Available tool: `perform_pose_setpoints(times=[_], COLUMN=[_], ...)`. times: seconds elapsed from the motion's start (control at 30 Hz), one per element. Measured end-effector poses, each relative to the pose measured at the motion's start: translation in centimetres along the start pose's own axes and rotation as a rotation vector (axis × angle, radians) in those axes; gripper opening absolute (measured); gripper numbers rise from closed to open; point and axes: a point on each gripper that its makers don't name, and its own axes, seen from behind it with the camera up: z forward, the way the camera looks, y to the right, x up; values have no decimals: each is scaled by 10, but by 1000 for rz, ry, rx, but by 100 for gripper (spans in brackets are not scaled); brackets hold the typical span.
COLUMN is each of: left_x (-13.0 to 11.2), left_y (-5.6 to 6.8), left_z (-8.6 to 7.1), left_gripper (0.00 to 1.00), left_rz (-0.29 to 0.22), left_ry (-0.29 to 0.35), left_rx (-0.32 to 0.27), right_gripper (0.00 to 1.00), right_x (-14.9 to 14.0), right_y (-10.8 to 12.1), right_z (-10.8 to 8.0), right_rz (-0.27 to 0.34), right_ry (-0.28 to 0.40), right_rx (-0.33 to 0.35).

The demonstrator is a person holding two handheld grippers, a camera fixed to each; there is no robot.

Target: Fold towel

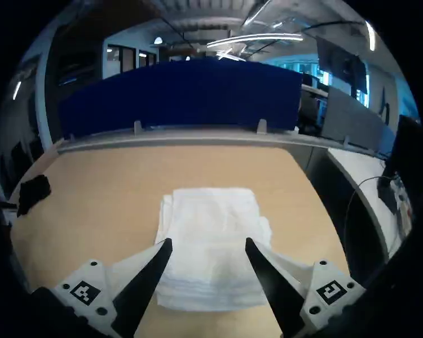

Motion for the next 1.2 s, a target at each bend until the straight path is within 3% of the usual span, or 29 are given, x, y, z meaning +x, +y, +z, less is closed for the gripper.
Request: perform_pose_setpoints(times=[0.47, 0.67, 0.8, 0.97, 1.2], left_x=[4, 15, 37, 83, 153], left_y=[0, -3, -13, -27, -49], left_z=[-2, -3, -6, -18, -48], left_gripper=[93, 93, 93, 93, 93], left_rz=[0, -10, -37, -77, -79], left_ry=[17, 57, 134, 300, 574], left_rx=[-10, -7, 12, 27, 70], right_gripper=[100, 100, 100, 100, 100], right_x=[101, 106, 106, 108, 111], right_y=[10, 2, -5, -14, -26], right_z=[-47, -50, -52, -55, -64], right_rz=[44, 50, 31, 23, 8], right_ry=[461, 482, 481, 478, 466], right_rx=[-113, -105, -109, -104, -98])
